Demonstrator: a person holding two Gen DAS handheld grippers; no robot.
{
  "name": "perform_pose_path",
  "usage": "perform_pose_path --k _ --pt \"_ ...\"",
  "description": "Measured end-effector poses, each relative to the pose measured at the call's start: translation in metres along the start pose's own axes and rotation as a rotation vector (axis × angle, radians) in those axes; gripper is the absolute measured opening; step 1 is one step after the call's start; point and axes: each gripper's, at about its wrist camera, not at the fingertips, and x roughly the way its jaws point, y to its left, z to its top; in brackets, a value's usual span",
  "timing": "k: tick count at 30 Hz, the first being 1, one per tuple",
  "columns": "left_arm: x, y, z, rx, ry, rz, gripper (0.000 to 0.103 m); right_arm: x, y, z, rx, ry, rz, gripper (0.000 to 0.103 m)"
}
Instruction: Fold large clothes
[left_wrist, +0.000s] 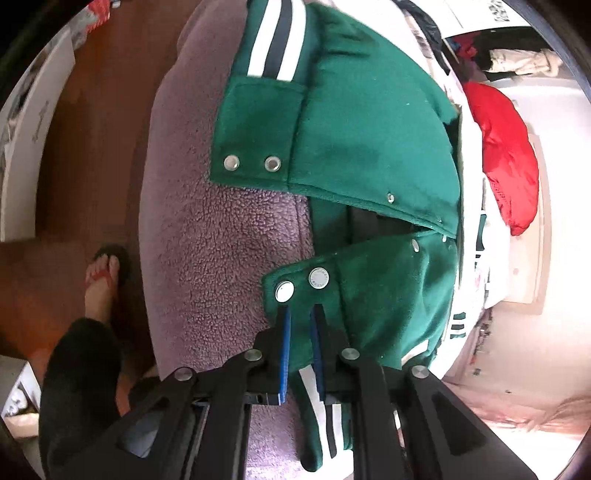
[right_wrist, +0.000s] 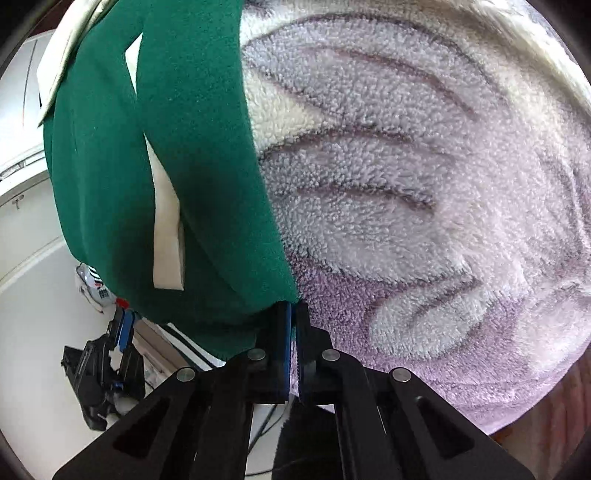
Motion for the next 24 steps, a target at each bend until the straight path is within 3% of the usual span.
perform_pose_path --k 2,3,4,5,7,9,10,11,12,13,14,15,16,19,24 --pt "0.003 0.0 0.004 -0.009 0.023 -0.011 0.029 -0.002 0.004 0.002 0.002 0.022 0.017 0.01" --pt "0.003 0.0 0.005 -0.008 0.027 -0.025 0.056 -0.007 0.002 0.003 0.008 0.027 0.035 0.012" --pt "0.005 -0.001 0.007 -0.004 0.027 -0.064 0.072 -0.013 -0.002 0.004 0.007 0.03 0.053 0.02" --pt "0.007 -0.002 0.008 -0.003 0.026 -0.098 0.072 -0.019 -0.002 0.003 0.003 0.026 0.069 0.036" --pt "0.021 -0.004 0.01 0.007 0.056 -0.108 0.072 -0.029 0.004 0.001 -0.01 -0.004 0.07 0.055" --pt "0.042 -0.008 0.013 0.047 0.095 -0.068 0.072 -0.039 0.007 0.0 -0.028 -0.029 0.06 0.055" --pt "0.052 -0.011 0.013 0.075 0.103 -0.013 0.072 -0.039 0.007 -0.001 -0.032 -0.031 0.057 0.055" --pt "0.055 -0.015 0.011 0.103 0.074 0.026 0.072 -0.04 0.008 0.0 -0.033 -0.035 0.054 0.055" --pt "0.052 -0.021 0.007 0.132 0.028 0.062 0.061 -0.042 0.009 0.002 -0.03 -0.041 0.05 0.055" --pt "0.049 -0.025 0.005 0.161 0.005 0.098 0.039 -0.044 0.011 0.004 -0.03 -0.047 0.045 0.055" --pt "0.043 -0.031 0.002 0.201 -0.017 0.119 0.032 -0.047 0.014 0.007 -0.034 -0.053 0.041 0.055" --pt "0.033 -0.035 0.0 0.229 -0.05 0.105 0.011 -0.051 0.017 0.008 -0.037 -0.06 0.04 0.055" --pt "0.026 -0.038 0.0 0.246 -0.068 0.086 0.007 -0.057 0.021 0.0 -0.044 -0.07 0.041 0.055" --pt "-0.003 -0.056 0.006 0.312 -0.143 0.09 0.007 -0.069 0.037 0.005 -0.074 -0.097 0.043 0.055" --pt "0.011 -0.034 0.036 0.227 -0.006 0.08 0.014 -0.086 0.06 0.025 -0.116 -0.096 0.052 0.055"
